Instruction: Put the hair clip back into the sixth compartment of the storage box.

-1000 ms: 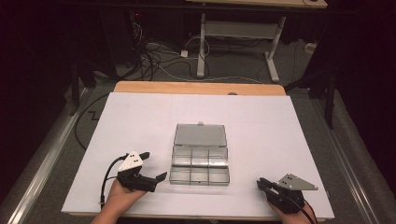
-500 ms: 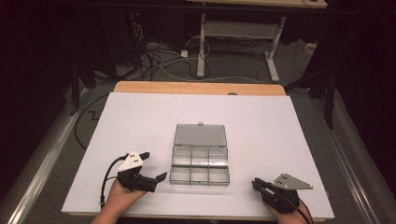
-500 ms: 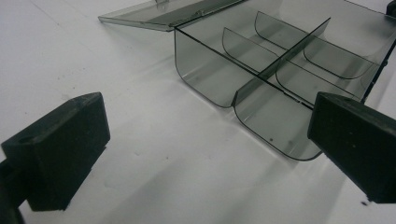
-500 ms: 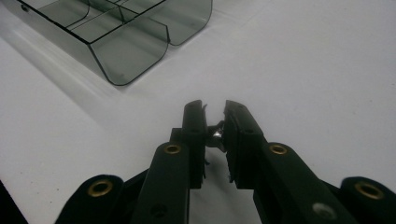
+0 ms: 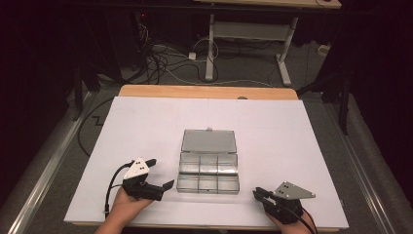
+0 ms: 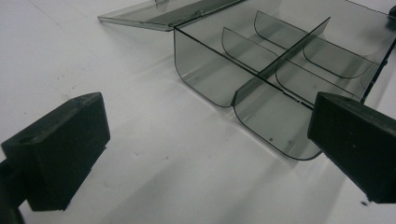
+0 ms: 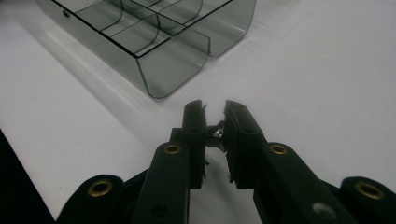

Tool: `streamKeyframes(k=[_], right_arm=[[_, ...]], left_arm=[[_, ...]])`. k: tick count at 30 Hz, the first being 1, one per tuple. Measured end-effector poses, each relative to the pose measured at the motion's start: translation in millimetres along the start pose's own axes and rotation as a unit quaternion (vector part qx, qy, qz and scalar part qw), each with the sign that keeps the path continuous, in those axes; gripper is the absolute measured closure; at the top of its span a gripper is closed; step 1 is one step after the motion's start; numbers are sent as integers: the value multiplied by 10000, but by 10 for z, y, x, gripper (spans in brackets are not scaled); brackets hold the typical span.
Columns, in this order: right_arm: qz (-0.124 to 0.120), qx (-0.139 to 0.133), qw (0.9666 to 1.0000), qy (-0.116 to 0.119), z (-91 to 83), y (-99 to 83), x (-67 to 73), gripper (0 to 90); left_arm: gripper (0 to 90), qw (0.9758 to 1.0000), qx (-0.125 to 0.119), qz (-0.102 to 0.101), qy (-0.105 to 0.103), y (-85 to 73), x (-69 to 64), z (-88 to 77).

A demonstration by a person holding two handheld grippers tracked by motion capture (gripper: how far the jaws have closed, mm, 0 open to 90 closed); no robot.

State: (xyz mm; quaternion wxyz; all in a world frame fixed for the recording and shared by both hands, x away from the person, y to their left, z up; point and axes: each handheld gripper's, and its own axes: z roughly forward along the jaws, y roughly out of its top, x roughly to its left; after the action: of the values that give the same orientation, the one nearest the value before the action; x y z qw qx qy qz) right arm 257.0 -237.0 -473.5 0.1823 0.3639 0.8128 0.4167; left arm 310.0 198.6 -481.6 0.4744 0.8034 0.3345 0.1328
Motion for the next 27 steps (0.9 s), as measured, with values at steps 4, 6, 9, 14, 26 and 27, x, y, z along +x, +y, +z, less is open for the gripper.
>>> streamKeyframes(k=[4,6,9,14,26,27], right_arm=[[-41,4,10000,76,27,18,41,805],[-41,13,9999,97,38,22,57,804],[-72,10,9999,133,52,27,74,805],[-84,5,9998,195,74,36,101,805],[-82,14,9997,239,95,48,133,804],[-65,9,9997,239,94,51,136,804]], left_arm=[[0,10000,0,5,1,0,0,0],[0,10000,0,6,0,0,-1,0],[0,10000,0,6,1,0,-1,0],[0,10000,0,5,-1,0,-1,1],[0,10000,5,14,0,1,-2,1],[0,10000,6,15,2,1,-2,1]])
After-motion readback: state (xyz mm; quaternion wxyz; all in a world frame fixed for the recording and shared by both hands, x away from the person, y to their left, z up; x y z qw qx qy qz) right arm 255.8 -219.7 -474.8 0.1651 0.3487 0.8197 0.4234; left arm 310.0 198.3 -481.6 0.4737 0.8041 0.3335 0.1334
